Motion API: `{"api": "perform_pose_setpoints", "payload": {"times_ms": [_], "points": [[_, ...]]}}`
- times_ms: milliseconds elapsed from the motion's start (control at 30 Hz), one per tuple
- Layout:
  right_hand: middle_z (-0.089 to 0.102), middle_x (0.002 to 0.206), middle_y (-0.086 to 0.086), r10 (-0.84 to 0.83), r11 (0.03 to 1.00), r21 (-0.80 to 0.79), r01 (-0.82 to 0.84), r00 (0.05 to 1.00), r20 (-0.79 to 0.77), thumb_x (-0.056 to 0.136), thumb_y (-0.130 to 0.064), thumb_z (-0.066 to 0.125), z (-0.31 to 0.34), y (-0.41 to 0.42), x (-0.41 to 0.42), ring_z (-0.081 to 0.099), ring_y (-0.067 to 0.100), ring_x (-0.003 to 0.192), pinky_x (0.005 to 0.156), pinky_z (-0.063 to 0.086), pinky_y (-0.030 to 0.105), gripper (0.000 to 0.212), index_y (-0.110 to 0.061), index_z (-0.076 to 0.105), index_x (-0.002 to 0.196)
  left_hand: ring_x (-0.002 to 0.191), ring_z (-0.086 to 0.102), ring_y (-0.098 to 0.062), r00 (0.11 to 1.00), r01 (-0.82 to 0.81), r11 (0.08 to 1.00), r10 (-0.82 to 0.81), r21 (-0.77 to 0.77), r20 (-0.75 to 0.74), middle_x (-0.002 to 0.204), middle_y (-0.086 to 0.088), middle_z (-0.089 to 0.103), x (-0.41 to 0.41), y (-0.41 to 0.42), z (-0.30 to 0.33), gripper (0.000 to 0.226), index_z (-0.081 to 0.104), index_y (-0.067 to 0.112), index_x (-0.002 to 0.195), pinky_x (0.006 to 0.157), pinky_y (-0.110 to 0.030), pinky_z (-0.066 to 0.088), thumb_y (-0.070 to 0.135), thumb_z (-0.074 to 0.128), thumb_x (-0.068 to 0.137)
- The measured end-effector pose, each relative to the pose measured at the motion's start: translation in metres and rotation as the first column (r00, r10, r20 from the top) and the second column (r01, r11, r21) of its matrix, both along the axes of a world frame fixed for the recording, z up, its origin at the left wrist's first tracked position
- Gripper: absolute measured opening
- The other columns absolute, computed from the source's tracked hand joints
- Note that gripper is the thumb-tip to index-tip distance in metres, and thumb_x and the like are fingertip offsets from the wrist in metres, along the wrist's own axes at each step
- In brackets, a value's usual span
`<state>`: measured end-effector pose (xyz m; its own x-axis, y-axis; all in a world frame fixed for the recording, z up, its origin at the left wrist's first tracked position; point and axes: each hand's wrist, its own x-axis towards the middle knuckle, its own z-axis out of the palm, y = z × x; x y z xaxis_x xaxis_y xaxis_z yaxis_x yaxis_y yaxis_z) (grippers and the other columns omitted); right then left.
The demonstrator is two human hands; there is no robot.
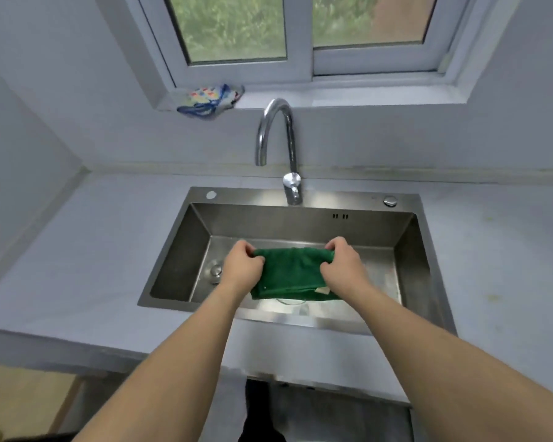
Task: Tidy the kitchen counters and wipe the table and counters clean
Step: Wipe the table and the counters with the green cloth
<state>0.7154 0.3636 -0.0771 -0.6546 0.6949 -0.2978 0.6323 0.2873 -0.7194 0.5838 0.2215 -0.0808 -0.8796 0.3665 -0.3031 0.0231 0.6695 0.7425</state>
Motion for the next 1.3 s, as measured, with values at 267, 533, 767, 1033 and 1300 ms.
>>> {"api": "perform_pose_setpoints", "payload": {"times_ms": [267, 533, 767, 1033, 1300], "points": [[0.053, 0.104, 0.002, 0.139, 0.990, -0.027, -0.140, 0.990, -0.032, 0.087, -0.003, 0.048, 0.003, -0.067, -0.189, 0.051, 0.016, 0.082, 0.059, 0.038, 0.026, 0.024, -0.017, 0.047, 0.106, 0.083, 0.058, -0.021, 0.998, -0.054, 0.997, 0.052, -0.056, -0.040, 0.089, -0.006, 0.060, -0.186, -0.072, 0.007, 0.005, 0.053, 0.013, 0.090, 0.065, -0.032, 0.046, 0.011, 0.056, 0.086], [0.055, 0.104, 0.002, 0.049, 0.994, -0.093, -0.056, 0.996, -0.078, 0.091, -0.007, 0.048, 0.002, -0.070, -0.327, 0.056, 0.013, 0.078, 0.060, 0.049, 0.028, 0.020, -0.018, 0.050, 0.108, 0.087, 0.058, -0.022, 0.995, -0.094, 0.995, 0.095, -0.032, 0.025, 0.094, -0.006, 0.059, -0.331, -0.076, 0.013, 0.009, 0.054, 0.012, 0.096, 0.071, -0.033, 0.050, 0.008, 0.053, 0.088], [0.051, 0.123, 0.005, -0.108, 0.993, -0.050, 0.108, 0.994, 0.001, 0.095, -0.009, 0.046, -0.021, -0.011, -0.400, 0.056, 0.013, 0.073, 0.057, 0.044, 0.029, 0.035, -0.014, 0.045, 0.130, 0.090, 0.058, -0.024, 0.996, -0.010, 1.000, 0.008, 0.020, 0.088, 0.090, -0.004, 0.057, -0.409, -0.003, -0.010, 0.009, 0.053, 0.012, 0.097, 0.072, -0.030, 0.048, 0.009, 0.056, 0.089], [0.024, 0.154, 0.015, 0.256, 0.835, 0.420, -0.355, 0.927, 0.275, 0.093, -0.021, 0.049, -0.071, -0.001, -0.425, 0.023, 0.031, 0.140, 0.115, 0.022, 0.038, 0.059, -0.006, 0.029, 0.147, 0.109, 0.056, -0.042, 0.624, 0.535, 0.753, -0.658, -0.384, -0.421, 0.125, -0.024, 0.056, -0.426, 0.012, -0.079, 0.049, 0.058, -0.004, 0.124, 0.091, -0.047, 0.052, 0.000, 0.054, 0.075], [-0.006, 0.159, 0.017, 0.381, 0.710, 0.336, -0.619, 0.738, 0.557, 0.103, -0.034, 0.029, -0.101, -0.015, -0.413, -0.004, 0.029, 0.148, 0.120, 0.002, 0.037, 0.064, -0.008, -0.003, 0.152, 0.148, -0.001, -0.025, 0.599, 0.519, 0.594, -0.765, -0.614, -0.234, 0.161, -0.010, 0.003, -0.389, -0.004, -0.097, 0.065, 0.009, 0.010, 0.154, 0.118, -0.032, 0.013, 0.007, 0.038, 0.096]]}}
